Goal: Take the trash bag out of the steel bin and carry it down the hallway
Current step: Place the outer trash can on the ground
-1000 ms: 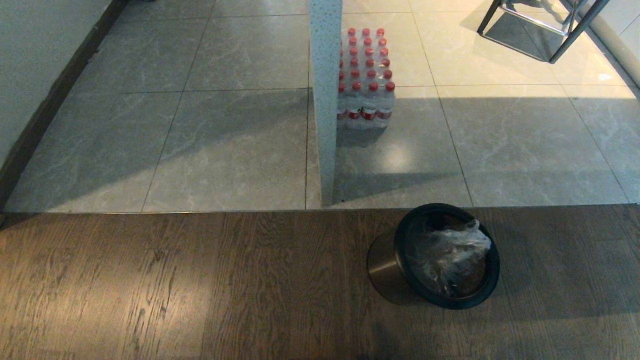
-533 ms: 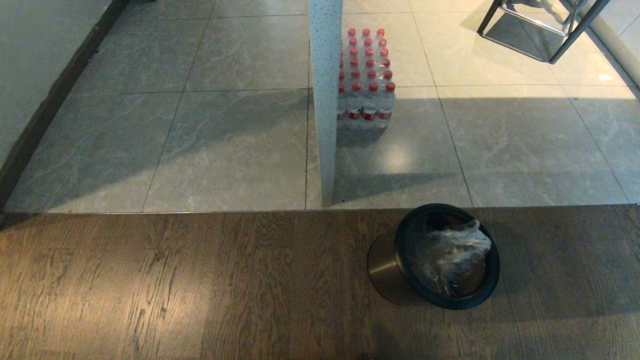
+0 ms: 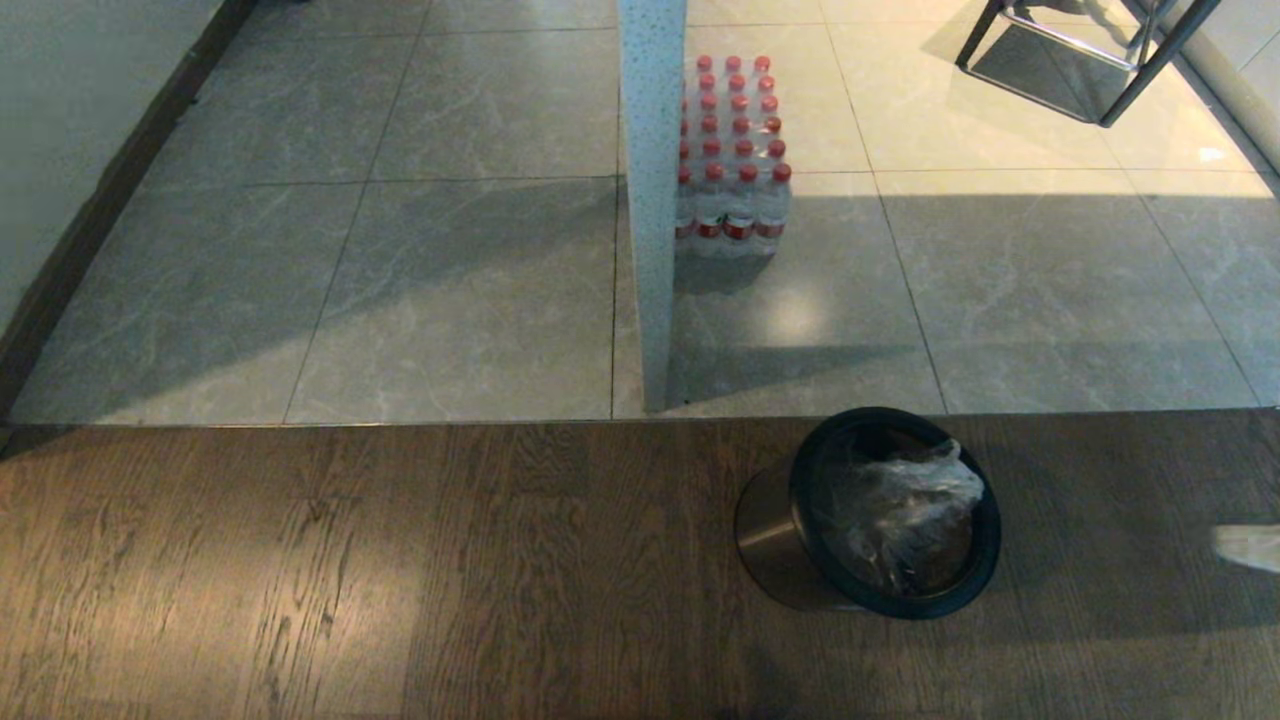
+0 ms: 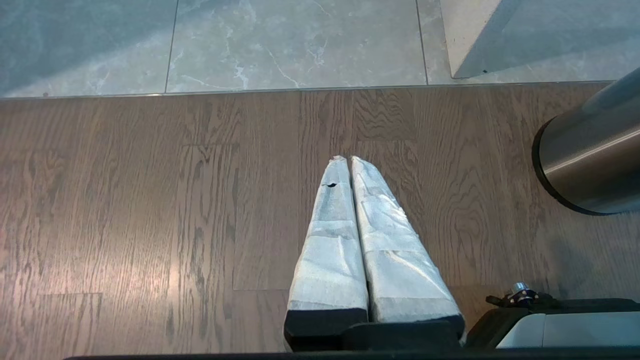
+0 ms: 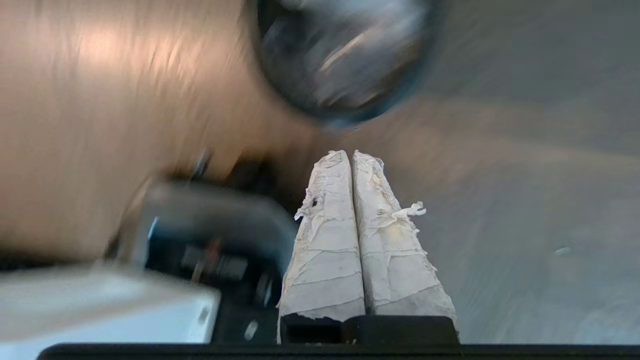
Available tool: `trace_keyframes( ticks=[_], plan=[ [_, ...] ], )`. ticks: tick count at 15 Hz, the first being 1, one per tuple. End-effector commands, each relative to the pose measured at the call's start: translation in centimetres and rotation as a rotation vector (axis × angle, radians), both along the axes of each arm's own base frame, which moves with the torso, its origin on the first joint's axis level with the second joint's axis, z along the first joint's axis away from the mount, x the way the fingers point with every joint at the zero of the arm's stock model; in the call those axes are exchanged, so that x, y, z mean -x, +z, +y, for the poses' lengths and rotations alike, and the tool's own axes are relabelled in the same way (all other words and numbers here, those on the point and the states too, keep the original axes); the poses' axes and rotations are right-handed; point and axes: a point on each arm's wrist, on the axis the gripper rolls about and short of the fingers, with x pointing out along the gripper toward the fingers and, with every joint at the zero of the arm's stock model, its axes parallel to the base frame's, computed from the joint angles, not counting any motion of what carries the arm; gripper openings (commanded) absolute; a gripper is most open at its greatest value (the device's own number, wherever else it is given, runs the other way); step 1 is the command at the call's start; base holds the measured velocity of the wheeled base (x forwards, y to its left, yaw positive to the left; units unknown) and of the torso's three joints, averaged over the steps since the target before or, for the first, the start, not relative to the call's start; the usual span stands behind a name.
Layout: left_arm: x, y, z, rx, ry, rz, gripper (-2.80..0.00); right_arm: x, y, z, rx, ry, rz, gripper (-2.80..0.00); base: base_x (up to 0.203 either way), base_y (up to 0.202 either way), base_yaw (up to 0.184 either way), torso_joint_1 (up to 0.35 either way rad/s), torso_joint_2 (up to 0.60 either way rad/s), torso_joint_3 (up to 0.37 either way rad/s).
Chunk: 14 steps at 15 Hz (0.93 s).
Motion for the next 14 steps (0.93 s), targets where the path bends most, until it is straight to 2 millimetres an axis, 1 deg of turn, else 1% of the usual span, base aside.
trace_keyframes(
  ticks=[1,3,4,6,8,10,12,14],
  plan=[
    [0.0,0.0,0.0,0.001,0.000,0.000,-2.80,-3.0,-2.8,1.5,0.004,0.106,0.185,-2.80,0.000,0.000,0.000,0.000,0.00,0.000],
    [0.0,0.0,0.0,0.001,0.000,0.000,-2.80,-3.7,-3.9,2.3,0.023,0.180,0.225,-2.80,0.000,0.000,0.000,0.000,0.00,0.000],
    [0.0,0.0,0.0,0.001,0.001,0.000,-2.80,-4.3,-4.5,2.6,0.030,0.186,0.246,0.00,0.000,0.000,0.000,0.000,0.00,0.000],
    [0.0,0.0,0.0,0.001,0.002,0.000,-2.80,-6.0,-5.6,3.3,0.033,0.198,0.246,0.00,0.000,0.000,0.000,0.000,0.00,0.000],
    [0.0,0.0,0.0,0.001,0.000,0.000,-2.80,-8.6,-6.5,5.2,0.033,0.256,0.188,0.00,0.000,0.000,0.000,0.000,0.00,0.000],
    [0.0,0.0,0.0,0.001,0.000,0.000,-2.80,-11.0,-7.8,6.6,0.060,0.305,0.148,0.00,0.000,0.000,0.000,0.000,0.00,0.000],
    [0.0,0.0,0.0,0.001,0.000,0.000,-2.80,-12.8,-9.3,7.8,0.081,0.344,0.135,0.00,0.000,0.000,0.000,0.000,0.00,0.000],
    [0.0,0.0,0.0,0.001,0.000,0.000,-2.80,-14.2,-10.9,9.0,0.111,0.386,0.143,0.00,0.000,0.000,0.000,0.000,0.00,0.000]
  ],
)
